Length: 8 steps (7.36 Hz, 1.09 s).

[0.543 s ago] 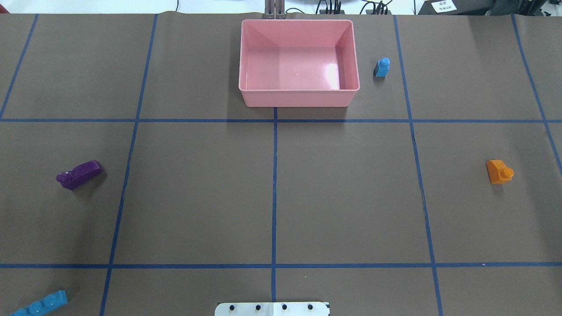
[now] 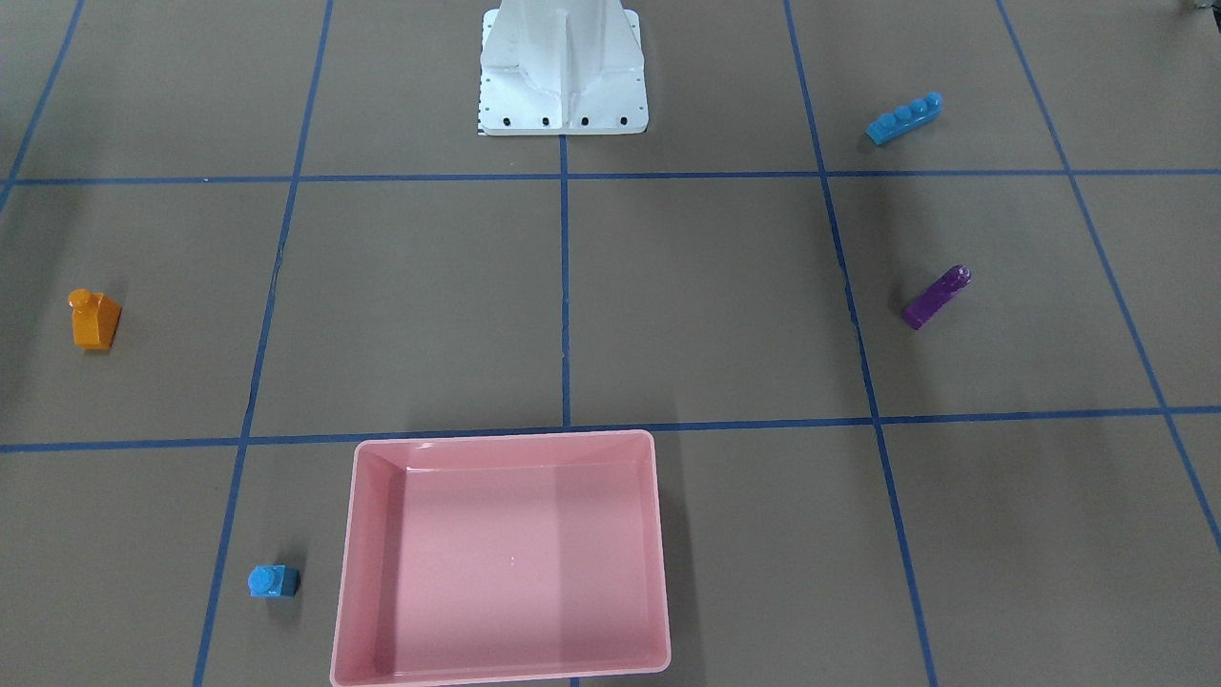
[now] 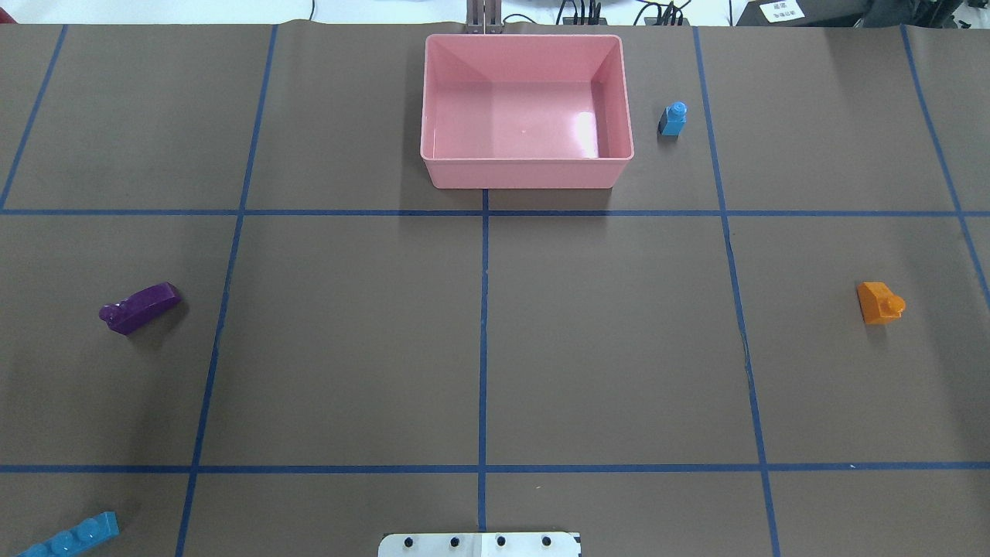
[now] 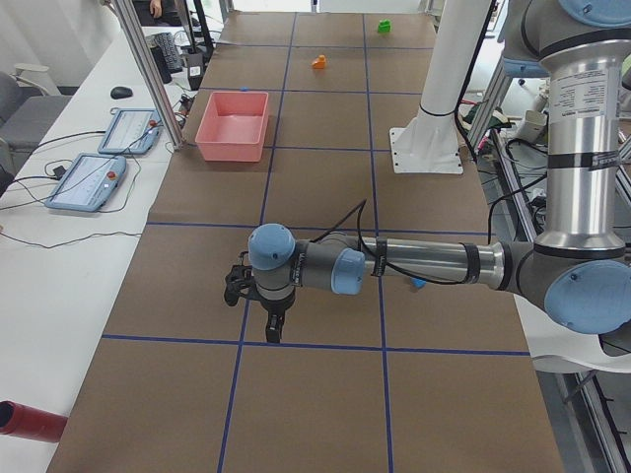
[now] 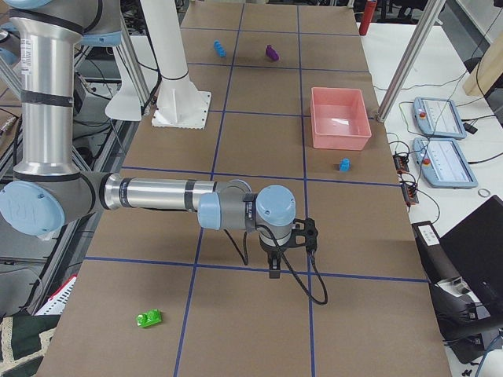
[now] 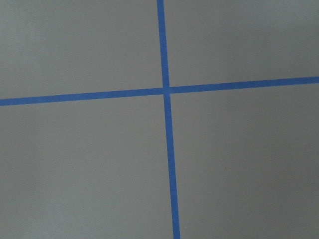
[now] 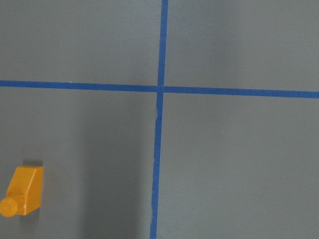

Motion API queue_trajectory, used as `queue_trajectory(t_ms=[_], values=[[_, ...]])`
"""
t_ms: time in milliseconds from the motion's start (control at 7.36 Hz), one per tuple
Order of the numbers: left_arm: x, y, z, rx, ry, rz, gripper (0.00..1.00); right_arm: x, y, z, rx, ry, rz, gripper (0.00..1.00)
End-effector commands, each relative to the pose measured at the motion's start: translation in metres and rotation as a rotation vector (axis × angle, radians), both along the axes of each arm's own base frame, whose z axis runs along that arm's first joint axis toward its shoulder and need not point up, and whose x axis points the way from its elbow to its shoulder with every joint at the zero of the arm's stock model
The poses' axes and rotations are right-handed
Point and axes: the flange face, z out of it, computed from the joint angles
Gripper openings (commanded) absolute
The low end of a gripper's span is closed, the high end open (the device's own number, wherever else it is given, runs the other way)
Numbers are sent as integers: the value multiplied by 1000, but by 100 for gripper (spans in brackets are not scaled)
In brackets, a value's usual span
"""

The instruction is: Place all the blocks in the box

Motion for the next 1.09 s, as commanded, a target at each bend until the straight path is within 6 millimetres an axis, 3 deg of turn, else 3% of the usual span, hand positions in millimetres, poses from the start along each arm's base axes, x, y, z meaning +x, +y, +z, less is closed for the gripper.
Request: queue_trajectory(t_ms=[0, 136, 408, 543, 679, 951], values=[[9, -4, -31, 75, 13, 14, 100, 0, -2, -5, 13, -3, -2, 100], [26, -5, -42, 85, 21, 42, 100, 0, -7, -10, 23, -4, -3, 100], [65, -21, -89, 213, 41, 124, 100, -1, -8, -12, 19, -11, 3, 100], [95, -16, -105, 249, 53, 187, 100, -2, -14, -21, 29, -21, 8, 100], [128, -10, -107, 251, 51, 250, 100, -3, -19, -22, 19, -22, 15, 100], [172, 1, -120, 226, 21, 251, 100, -8, -13, -14, 3, -29, 6, 100]])
